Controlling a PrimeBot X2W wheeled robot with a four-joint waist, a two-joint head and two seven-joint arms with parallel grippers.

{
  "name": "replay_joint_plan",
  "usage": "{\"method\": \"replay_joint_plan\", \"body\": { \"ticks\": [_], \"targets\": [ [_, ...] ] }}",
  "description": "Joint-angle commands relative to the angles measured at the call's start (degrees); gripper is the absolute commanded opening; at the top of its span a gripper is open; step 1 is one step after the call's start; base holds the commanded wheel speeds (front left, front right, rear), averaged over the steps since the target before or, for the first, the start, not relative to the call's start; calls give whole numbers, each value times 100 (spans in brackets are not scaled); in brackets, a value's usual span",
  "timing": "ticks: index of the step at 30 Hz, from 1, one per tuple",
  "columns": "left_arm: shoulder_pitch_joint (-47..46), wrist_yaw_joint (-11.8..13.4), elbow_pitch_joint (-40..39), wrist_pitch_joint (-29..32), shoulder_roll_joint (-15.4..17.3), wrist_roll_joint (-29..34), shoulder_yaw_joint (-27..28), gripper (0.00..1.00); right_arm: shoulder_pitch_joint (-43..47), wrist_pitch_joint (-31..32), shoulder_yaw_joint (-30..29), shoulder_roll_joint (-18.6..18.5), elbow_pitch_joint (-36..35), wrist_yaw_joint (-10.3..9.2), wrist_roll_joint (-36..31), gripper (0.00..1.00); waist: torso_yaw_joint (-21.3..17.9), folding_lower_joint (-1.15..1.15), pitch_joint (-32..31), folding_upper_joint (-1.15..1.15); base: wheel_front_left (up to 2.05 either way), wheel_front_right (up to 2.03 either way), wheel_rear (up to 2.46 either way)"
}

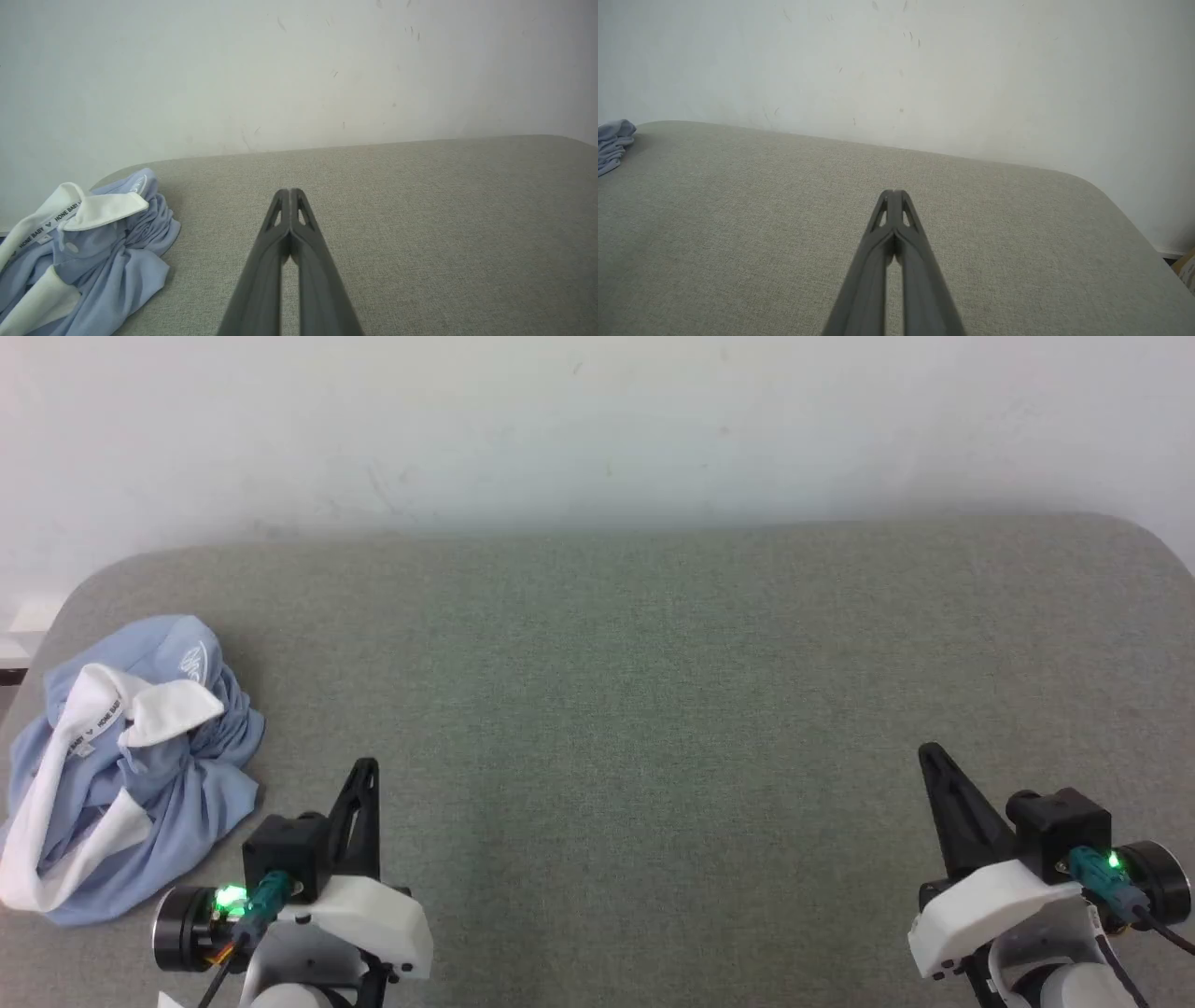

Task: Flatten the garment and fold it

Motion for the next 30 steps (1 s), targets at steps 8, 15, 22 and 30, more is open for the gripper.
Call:
{"method": "replay_joint_plan", "body": {
  "ticks": [8,15,22,30],
  "targets": [
    [31,37,-31,2,-12,20,21,0,-33,3,-1,21,-38,-12,-52,0,0,0,0,0,0,0,0],
    [31,37,-31,2,-12,20,21,0,-33,3,-1,21,-38,-12,-52,0,0,0,0,0,0,0,0],
    [31,37,-31,2,-12,20,21,0,-33,3,-1,21,-38,-12,-52,0,0,0,0,0,0,0,0],
    [-5,17,18,-19,1,-18,-23,100,-4,-14,-2,-4,18,0,15,100,1,0,-3,0,0,0,0]
  ]
}}
